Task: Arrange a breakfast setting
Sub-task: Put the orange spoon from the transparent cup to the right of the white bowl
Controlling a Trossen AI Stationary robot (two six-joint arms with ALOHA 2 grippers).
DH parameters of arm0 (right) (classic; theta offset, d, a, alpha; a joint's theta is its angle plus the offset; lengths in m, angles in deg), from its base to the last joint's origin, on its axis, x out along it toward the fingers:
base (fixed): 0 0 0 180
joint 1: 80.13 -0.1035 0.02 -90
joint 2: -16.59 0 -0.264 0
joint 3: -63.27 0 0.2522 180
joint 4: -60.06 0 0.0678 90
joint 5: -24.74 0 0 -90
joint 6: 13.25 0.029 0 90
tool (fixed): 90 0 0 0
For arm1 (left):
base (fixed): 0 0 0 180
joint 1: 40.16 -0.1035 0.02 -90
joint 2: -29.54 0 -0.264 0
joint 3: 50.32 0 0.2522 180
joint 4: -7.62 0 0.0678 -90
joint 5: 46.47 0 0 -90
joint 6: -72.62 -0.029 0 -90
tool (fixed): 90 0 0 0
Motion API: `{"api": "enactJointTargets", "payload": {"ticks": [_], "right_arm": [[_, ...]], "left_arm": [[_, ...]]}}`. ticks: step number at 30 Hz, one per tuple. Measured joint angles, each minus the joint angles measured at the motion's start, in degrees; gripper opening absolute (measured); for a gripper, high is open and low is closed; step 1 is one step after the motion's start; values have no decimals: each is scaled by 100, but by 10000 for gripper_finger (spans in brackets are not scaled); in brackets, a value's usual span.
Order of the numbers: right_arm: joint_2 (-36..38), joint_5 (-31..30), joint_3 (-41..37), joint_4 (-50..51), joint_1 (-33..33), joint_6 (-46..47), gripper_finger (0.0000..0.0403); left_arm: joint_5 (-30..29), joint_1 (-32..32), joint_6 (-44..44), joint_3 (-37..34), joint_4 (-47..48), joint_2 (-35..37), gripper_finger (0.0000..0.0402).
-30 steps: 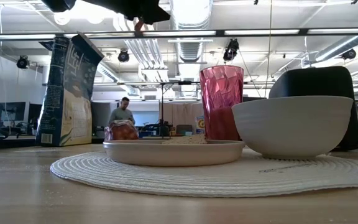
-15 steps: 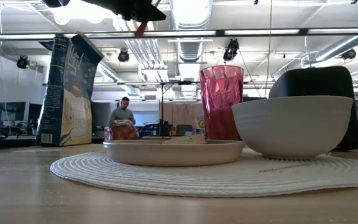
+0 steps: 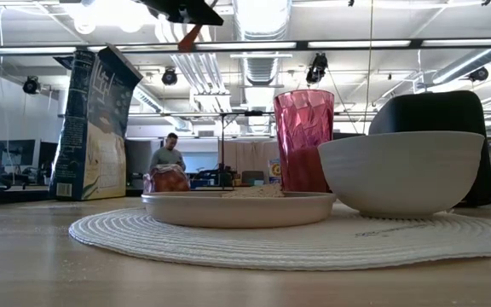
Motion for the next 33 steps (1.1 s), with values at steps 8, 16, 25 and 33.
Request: {"api": "enactJointTargets", "payload": {"ticks": [8,16,25,33], "right_arm": [[99,-433,-17,309,-18,-184,136],[-194,-1293,-75,829,-148,-281,156],[-559,-1286,-203,1044,-229,-289,125],[-533,-2435,-379,-467,-447,202,100]], "left_arm": [[60,-81,527,-45,34,308,2],[92,-134,484,-82,-305,183,1],[-1333,-147,-145,-201,-1290,9,0],[-1816,-222,-1277,-822,-4533,-445,0]]}}
